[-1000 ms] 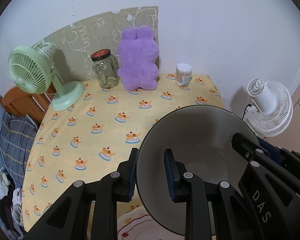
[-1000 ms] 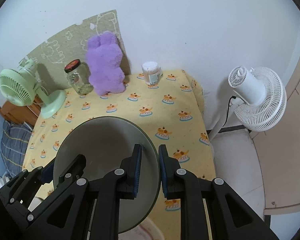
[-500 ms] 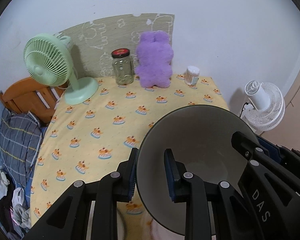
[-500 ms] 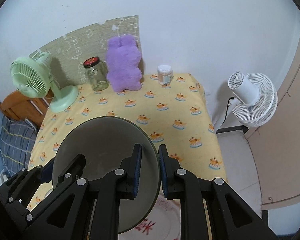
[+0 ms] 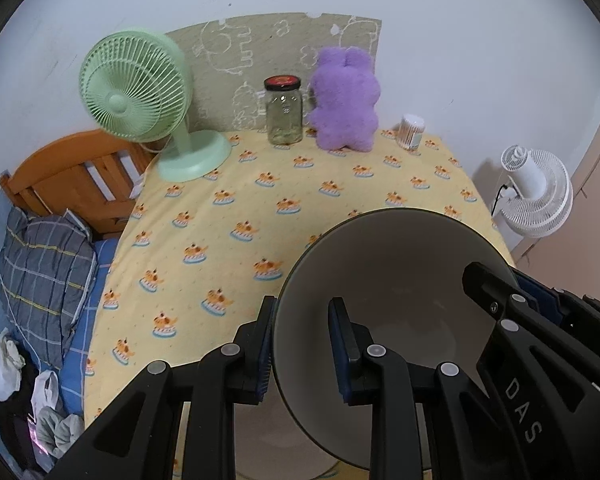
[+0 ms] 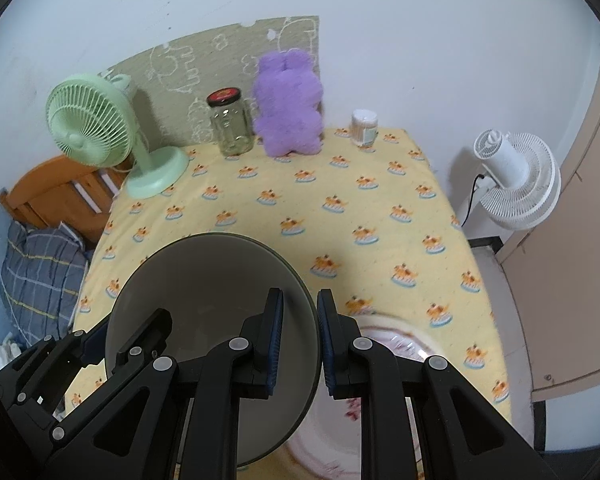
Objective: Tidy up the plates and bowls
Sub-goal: 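Carry the small white bowl with both grippers to the grey bowl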
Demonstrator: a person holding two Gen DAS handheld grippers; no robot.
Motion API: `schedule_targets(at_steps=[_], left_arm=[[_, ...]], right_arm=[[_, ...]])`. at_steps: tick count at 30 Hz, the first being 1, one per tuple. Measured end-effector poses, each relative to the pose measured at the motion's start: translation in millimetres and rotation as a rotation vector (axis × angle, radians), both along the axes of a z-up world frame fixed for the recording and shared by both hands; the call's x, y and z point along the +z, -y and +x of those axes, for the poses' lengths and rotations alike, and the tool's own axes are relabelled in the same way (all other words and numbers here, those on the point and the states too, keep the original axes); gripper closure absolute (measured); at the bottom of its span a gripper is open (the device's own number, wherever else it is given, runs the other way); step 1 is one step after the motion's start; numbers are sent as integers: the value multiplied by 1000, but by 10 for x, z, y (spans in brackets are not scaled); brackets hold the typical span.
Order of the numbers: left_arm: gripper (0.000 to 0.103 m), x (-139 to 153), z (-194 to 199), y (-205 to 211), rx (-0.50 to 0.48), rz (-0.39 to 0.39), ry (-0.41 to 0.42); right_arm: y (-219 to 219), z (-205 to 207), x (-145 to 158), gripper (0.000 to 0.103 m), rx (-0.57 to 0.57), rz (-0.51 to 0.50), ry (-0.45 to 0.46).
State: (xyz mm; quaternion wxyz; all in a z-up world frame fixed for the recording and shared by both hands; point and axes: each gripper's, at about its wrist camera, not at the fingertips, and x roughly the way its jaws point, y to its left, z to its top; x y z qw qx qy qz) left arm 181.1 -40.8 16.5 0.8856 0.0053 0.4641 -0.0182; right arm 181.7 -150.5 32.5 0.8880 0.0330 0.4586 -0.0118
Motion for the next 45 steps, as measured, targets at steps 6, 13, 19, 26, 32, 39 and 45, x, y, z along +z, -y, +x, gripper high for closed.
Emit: schedule_targets(at_steps=[6,13,19,26,32,39,45], left_arm=[[80,-136,-133,-240,-13,7,-20],[80,-336,-237,-462,-17,10,-59],[80,-518,-281,-589,-4,2,-103],[80,-662,-306,-668,19,-3,-133],[80,-774,-302,-702,30,-6,-160],[80,-848,-252,-726,46,-11,-177],[80,-895,-216,-685,38,-6,-181]], right_arm=[[-254,-141,-153,82,-10,3,-22],[-492,-250,-358,82,-14,4,-60],[-627,-268,-543,82,-2,-2,-102],[-725,-262,-712,82,11,-11,-140],[-767,-251,-809,82,21,-20,-165],[-811,-201,-855,82,38,-35,-159],[-773,-166,-910,82,38,-39,-167]])
